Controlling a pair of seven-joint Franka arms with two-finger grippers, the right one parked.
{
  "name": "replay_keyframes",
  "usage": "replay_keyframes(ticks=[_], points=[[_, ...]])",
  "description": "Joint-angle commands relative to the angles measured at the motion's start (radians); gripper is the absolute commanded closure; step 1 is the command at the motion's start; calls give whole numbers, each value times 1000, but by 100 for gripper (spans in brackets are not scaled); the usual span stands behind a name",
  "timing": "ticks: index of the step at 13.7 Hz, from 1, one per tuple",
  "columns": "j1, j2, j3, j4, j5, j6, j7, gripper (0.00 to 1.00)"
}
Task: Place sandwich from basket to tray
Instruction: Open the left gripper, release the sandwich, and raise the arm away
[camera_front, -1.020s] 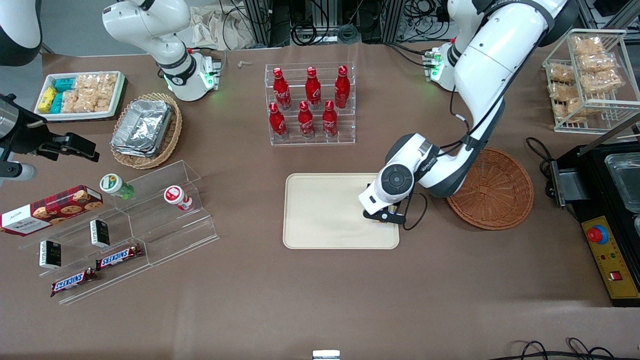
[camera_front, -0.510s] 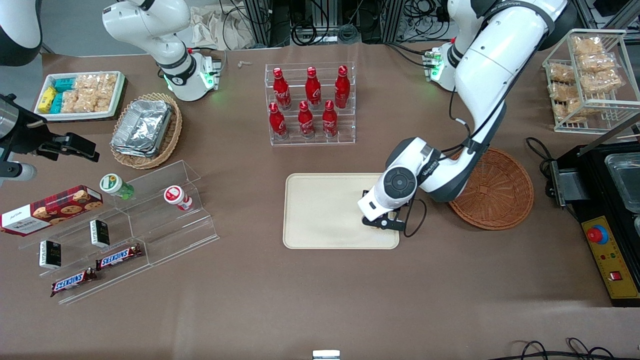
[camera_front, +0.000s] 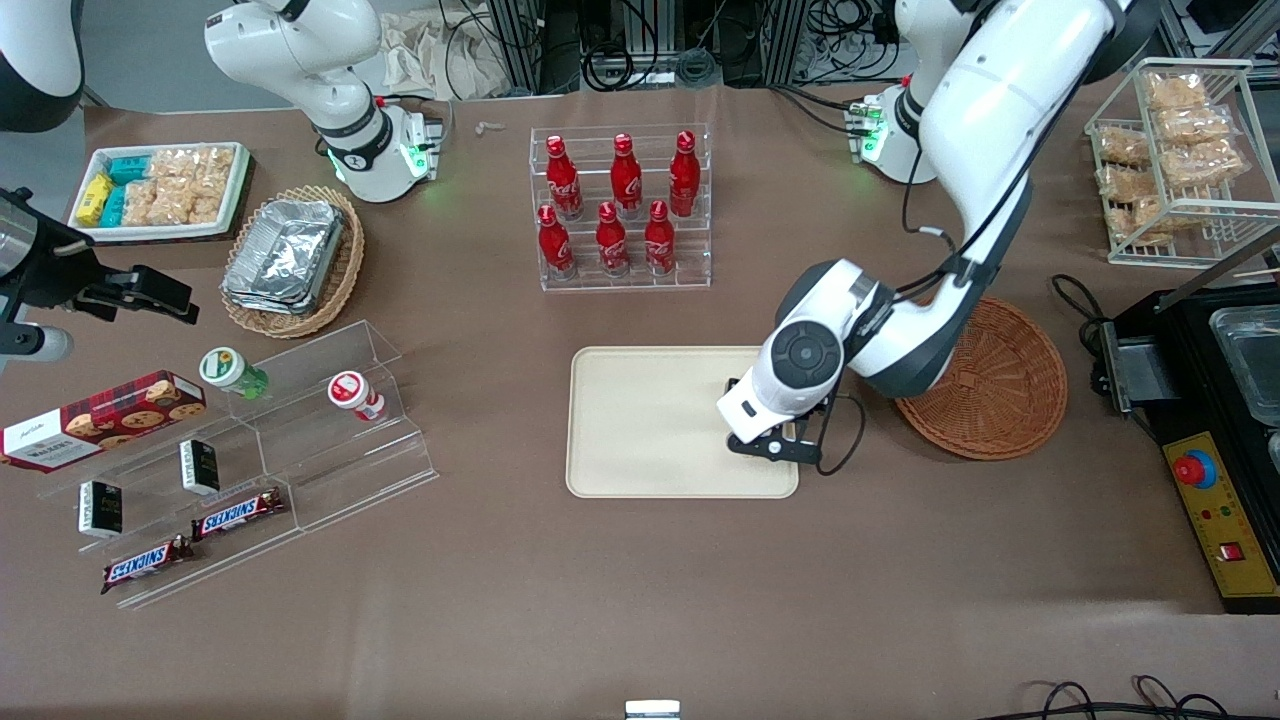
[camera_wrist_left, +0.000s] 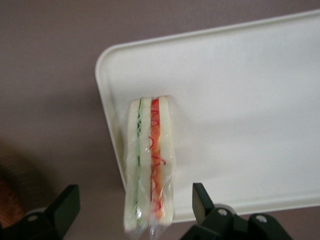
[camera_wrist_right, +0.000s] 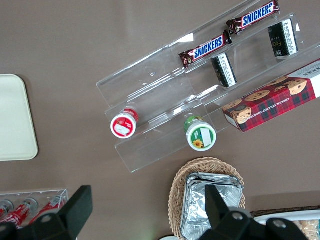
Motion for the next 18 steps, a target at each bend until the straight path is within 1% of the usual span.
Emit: replay_keyframes(ticks=[1,2,3,6,7,9,10,11,13,15,16,18], points=[[39,-136,-5,-19,-38,-27,-10,0],[47,-176,-3,-22,-37,-32,-1,0],[57,-216,-3,-24,-42,-39,48,0],[126,-306,-1,-22,-117,-114,146,0],[155,-339,2,-24,-124,-157,186,0],[240,-397,5,-22,-175,-246,299,0],[249,-428,35,-22,-196,-263,336,0],[237,-455,107,-24,-201,-275,353,0],[212,-495,214,-24,-245,-317,434,0],[170,-540,317,-24,-253,-386,479,0],[160,-554,340,-24,-252,-407,475,0],[153,-572,347,-25,-252,-424,472,0]])
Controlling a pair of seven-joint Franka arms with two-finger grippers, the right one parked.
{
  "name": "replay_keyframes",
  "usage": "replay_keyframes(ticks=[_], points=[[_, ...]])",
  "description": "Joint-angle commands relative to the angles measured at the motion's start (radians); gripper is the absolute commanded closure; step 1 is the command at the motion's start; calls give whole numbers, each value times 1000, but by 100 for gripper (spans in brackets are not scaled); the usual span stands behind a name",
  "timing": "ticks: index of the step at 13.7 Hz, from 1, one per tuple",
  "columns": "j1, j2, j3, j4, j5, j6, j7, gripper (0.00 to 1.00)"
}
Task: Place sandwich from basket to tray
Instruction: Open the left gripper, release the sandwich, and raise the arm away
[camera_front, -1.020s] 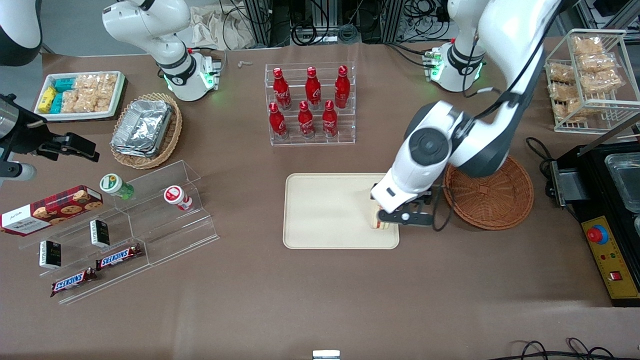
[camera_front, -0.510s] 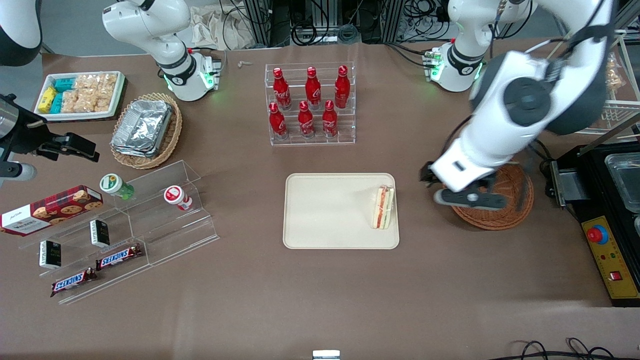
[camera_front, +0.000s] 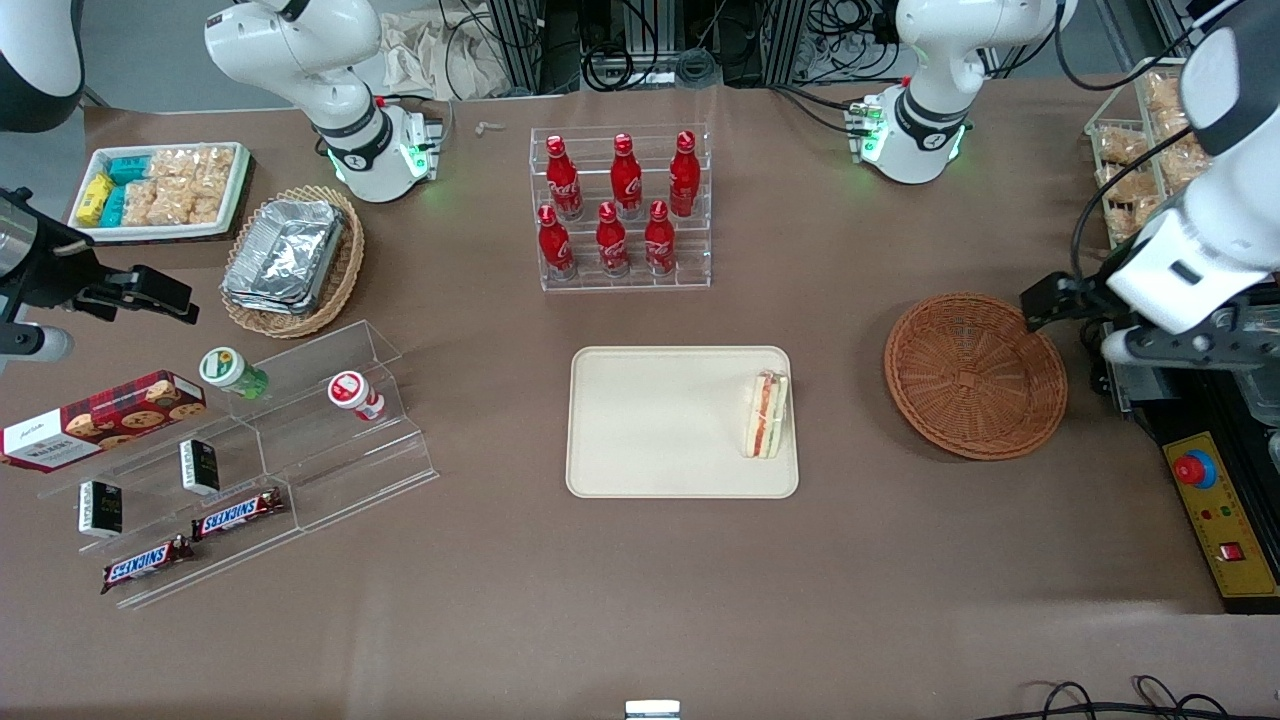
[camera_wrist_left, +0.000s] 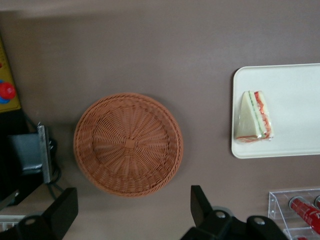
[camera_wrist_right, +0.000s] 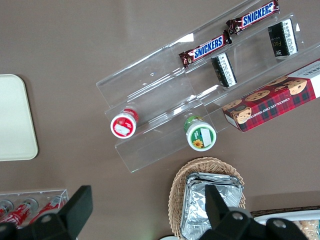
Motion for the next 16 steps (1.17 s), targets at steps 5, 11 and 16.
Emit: replay_keyframes(ticks=[5,11,16], points=[[-54,-27,16,-14,-14,-10,-10,0],[-54,-41,13,-2,-16,-70,-28,0],[-51,-93,20,-33,-48,-115,-28,0]])
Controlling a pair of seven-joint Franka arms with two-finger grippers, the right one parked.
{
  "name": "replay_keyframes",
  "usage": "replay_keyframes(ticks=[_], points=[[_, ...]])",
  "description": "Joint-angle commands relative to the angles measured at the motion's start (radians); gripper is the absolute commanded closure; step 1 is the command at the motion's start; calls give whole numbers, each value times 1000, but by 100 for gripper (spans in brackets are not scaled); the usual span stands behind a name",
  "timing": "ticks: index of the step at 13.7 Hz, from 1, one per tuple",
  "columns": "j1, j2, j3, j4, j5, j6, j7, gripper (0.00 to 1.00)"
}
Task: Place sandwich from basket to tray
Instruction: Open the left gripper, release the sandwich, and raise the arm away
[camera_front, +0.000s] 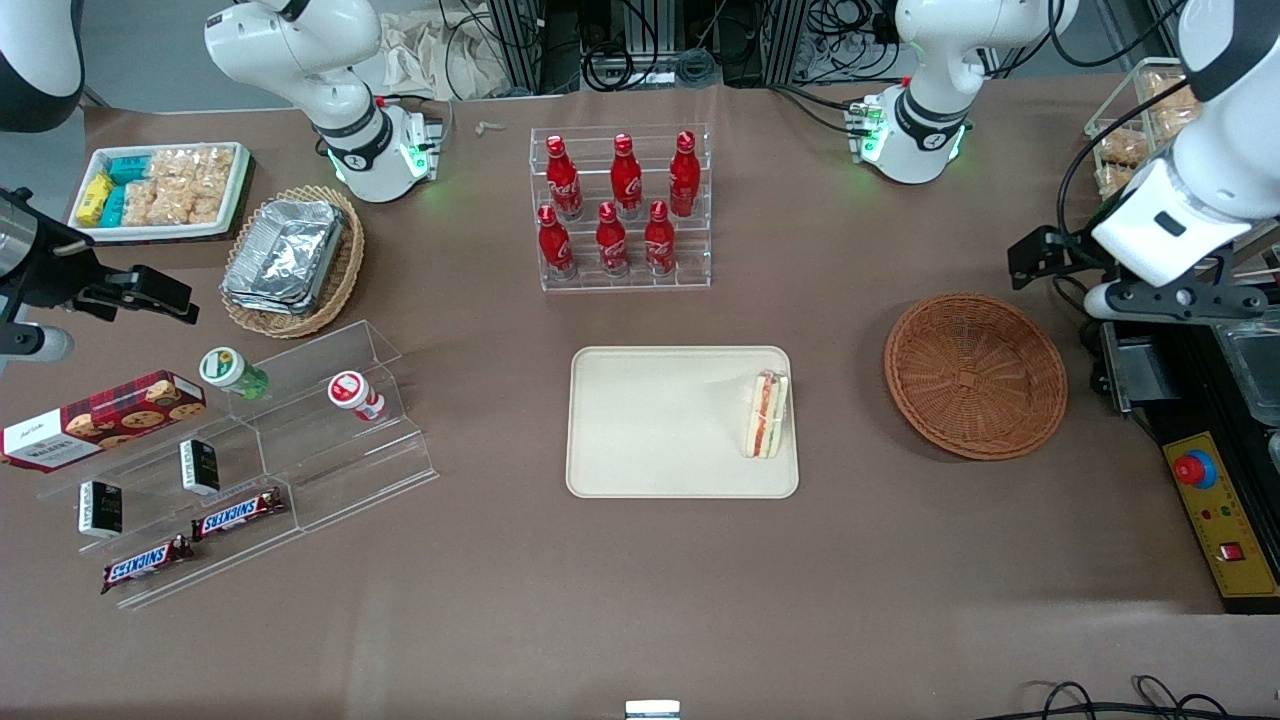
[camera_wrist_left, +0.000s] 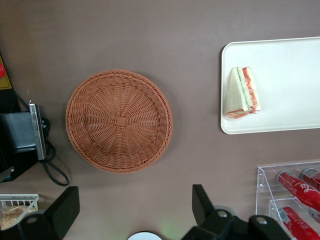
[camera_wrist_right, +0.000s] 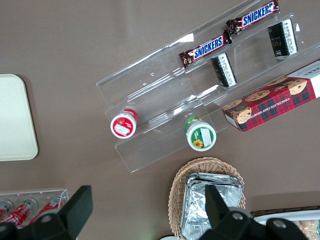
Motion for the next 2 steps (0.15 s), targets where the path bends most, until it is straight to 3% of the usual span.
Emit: replay_keyframes(ticks=[1,2], points=[[-5,-39,9,-31,-20,-15,-12,0],[-3,-41,9,-37,-20,-13,-12,0]])
